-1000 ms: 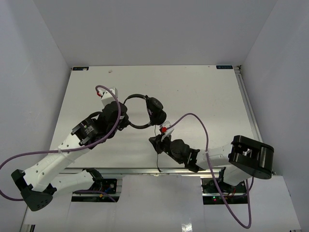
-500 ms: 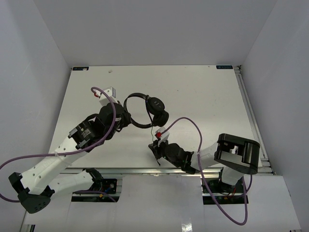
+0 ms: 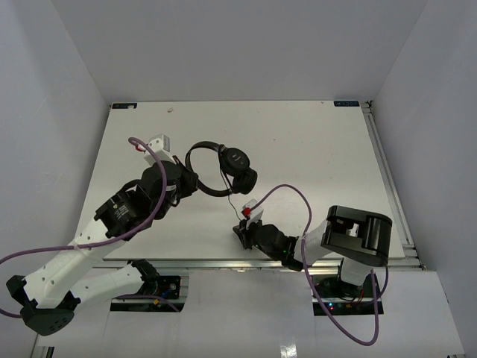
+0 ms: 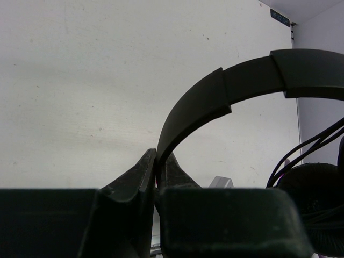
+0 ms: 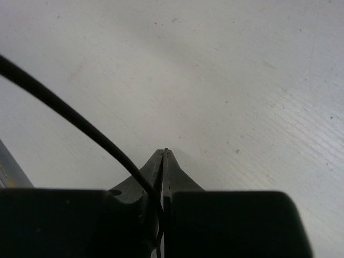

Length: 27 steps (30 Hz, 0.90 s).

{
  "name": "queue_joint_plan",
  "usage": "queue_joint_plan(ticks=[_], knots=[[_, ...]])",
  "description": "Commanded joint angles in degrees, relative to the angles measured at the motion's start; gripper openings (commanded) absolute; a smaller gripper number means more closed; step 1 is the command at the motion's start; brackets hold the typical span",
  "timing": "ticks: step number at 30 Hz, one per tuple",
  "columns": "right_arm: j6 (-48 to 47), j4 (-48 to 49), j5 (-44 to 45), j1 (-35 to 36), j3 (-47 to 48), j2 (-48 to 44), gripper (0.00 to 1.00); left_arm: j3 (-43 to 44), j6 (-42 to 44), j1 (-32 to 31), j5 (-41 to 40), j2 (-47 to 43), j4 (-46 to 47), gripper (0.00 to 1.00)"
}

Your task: Wrap the headphones

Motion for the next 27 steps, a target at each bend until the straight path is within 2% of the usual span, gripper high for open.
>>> queue_joint_plan(ticks=[1,8,12,15,21,27], knots=[[0.48,4.76,3.2,0.29,-1.45,0.62,0.08,1.3,0.21,0.15,1.59,-1.6,2.72,0.0],[-1.21,2.32,1.07,-5.09,-4.3,-5.25,0.08,1.49,12.3,0.2,17.18,-4.49,5.08,0.0],[-1.69,-2.45,-2.78,-11.99,-4.84,-11.35,0.08,2.89,18.59,0.2,22.4,-4.03,1.12,0.0],[-1.85,-5.98,-6.99,-16.25,-4.51,-16.88,0.08,3.24,21.56,0.2,22.98,-3.11,-2.05,0.0],[-3.71,-16.17,-12.65,-24.22,0.07,-23.17,0.08,0.47,27.69,0.12,30.47,-3.36,-0.76,0.0],[-6.96,-29.99,-17.59,-30.35,9.18,-29.19,0.08,-1.43,30.47,0.15,27.65,-2.07,-2.7,0.0]])
